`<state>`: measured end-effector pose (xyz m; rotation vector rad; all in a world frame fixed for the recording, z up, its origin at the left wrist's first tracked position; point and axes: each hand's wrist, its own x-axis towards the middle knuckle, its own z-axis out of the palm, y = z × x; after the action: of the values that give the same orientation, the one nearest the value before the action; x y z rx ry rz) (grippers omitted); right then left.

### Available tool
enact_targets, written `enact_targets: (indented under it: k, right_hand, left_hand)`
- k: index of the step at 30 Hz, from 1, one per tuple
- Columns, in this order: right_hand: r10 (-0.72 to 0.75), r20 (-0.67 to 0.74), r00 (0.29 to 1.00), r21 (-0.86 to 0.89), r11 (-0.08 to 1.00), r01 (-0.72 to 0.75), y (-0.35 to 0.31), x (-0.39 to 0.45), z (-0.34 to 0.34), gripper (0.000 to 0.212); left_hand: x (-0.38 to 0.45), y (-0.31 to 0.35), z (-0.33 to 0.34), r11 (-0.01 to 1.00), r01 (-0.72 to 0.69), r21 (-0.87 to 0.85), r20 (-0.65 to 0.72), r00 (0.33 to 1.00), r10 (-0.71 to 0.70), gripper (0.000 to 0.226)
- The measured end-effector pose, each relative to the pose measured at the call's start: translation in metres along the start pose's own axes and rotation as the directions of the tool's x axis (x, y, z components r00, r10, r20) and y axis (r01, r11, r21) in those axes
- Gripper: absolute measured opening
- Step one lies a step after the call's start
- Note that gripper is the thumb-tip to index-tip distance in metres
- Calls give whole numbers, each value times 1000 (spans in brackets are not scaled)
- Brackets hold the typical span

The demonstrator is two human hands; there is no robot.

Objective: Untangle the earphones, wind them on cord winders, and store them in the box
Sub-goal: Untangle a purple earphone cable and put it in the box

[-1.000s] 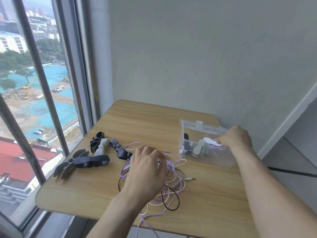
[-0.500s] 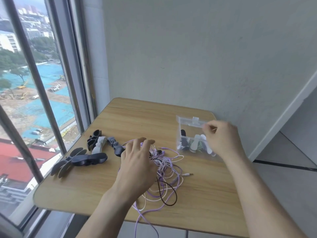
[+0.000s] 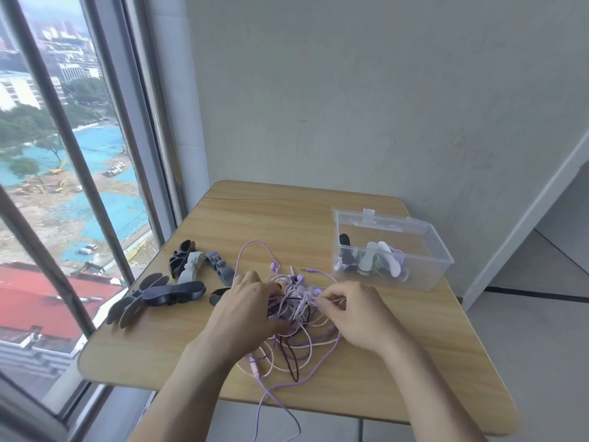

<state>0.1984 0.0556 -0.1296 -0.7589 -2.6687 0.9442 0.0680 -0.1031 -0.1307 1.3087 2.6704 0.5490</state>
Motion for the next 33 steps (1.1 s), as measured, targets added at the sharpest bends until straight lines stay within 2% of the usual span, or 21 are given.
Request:
enact_targets:
  k: [3, 5, 7, 9, 11, 13, 16, 18, 20, 23, 24, 25, 26, 28, 29, 30, 32, 33]
  right_hand:
    - [-36, 45, 998, -5, 999, 36, 5, 1, -4, 10]
    - [-72, -94, 993, 93, 992, 81, 4, 1, -5, 5]
    - [-104, -257, 961, 150, 978, 146, 2, 1, -7, 14]
    - [-111, -336, 935, 171, 969, 177, -1, 1, -9, 18]
    - [-110, -377, 920, 186, 964, 191, -2, 2, -8, 18]
    - [-105, -325, 940, 195, 965, 175, -4, 2, -4, 21]
    - [-82, -109, 991, 163, 982, 99, -6, 2, 4, 44]
    - [-52, 17, 998, 106, 993, 50, -7, 2, 10, 62]
    - [-27, 91, 995, 42, 999, 24, -9, 2, 15, 71]
    - [-10, 115, 993, 18, 1000, 8, -15, 2, 22, 67]
    - [-6, 101, 995, 25, 1000, 4, -16, 3, 23, 59]
    - [1, 87, 996, 50, 999, -6, -18, 3, 23, 47]
    - [9, 80, 997, 95, 995, -17, -20, 5, 23, 38]
    - [0, 126, 992, 161, 987, -20, -24, 6, 21, 39]
    - [-14, 177, 984, 156, 988, -14, -27, 5, 20, 42]
    - [-37, 221, 974, 124, 992, 10, -28, 3, 21, 41]
    - [-80, 253, 964, 61, 996, 67, -25, 3, 21, 32]
    - [-97, 230, 968, 105, 992, 74, -24, 4, 19, 30]
  left_hand:
    - [8, 0, -1, 998, 45, -42, -59, 997, -47, 34]
    - [16, -2, -3, 993, 71, -96, -133, 988, -84, 26]
    - [24, -2, -5, 974, 86, -208, -254, 957, -138, 21]
    - [30, -4, -9, 920, 93, -381, -372, 895, -245, 19]
    - [33, -4, -12, 829, 83, -554, -418, 833, -362, 17]
    - [35, -4, -15, 708, 57, -704, -402, 790, -463, 23]
    - [36, 0, -20, 537, -18, -843, -359, 762, -539, 16]
    - [36, 2, -25, 465, -44, -884, -327, 769, -549, 10]
    - [33, 3, -26, 436, 5, -900, -252, 810, -530, 18]
    - [32, -6, -22, 452, 141, -881, -121, 856, -502, 30]
    - [31, -7, -22, 459, 172, -872, -88, 867, -491, 33]
    - [30, -7, -22, 513, 191, -837, -98, 869, -485, 35]
    - [29, -7, -24, 603, 195, -774, -158, 862, -481, 36]
    - [22, -3, -28, 786, 120, -606, -371, 832, -413, 34]
    - [16, 0, -31, 836, 45, -547, -444, 831, -336, 37]
    - [11, 2, -34, 850, -21, -526, -440, 862, -251, 42]
    - [2, 5, -35, 837, -97, -538, -268, 962, -60, 48]
    - [-1, 6, -32, 847, -116, -519, -163, 986, 35, 48]
